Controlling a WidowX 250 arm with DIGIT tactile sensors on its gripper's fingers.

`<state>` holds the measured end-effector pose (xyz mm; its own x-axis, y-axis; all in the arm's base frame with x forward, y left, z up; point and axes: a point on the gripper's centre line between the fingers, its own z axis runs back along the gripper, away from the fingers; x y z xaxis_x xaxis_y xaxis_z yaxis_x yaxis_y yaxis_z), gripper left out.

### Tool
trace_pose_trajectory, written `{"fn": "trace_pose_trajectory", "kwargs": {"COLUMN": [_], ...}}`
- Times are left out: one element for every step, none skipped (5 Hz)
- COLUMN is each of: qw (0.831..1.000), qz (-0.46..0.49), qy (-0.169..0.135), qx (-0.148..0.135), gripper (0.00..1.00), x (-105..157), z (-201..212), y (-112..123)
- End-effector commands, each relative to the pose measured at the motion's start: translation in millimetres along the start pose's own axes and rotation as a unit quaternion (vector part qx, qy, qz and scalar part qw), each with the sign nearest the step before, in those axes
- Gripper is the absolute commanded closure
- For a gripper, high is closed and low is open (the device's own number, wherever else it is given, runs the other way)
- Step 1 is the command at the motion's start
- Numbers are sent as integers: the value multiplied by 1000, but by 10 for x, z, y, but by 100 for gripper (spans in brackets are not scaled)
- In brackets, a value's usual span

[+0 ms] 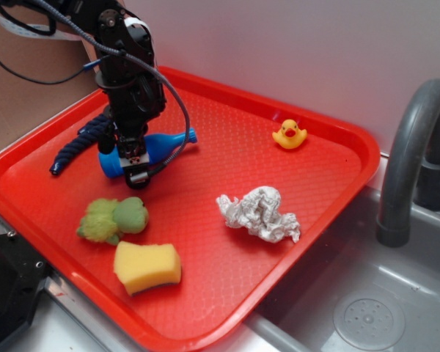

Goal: Grab the blue bottle.

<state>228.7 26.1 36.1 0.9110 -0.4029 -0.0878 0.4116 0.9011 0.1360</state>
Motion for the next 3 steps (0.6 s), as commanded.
{"fn": "trace_pose_trajectory", "kwargs": {"qw": [990, 965, 939], "qz": [132, 257, 343], "qy": [-43, -43, -30], "qx": [28, 41, 12], "gripper": [100, 100, 100], "x": [-27, -72, -148], "z": [464, 990, 1321], "y": [66, -107, -117]}}
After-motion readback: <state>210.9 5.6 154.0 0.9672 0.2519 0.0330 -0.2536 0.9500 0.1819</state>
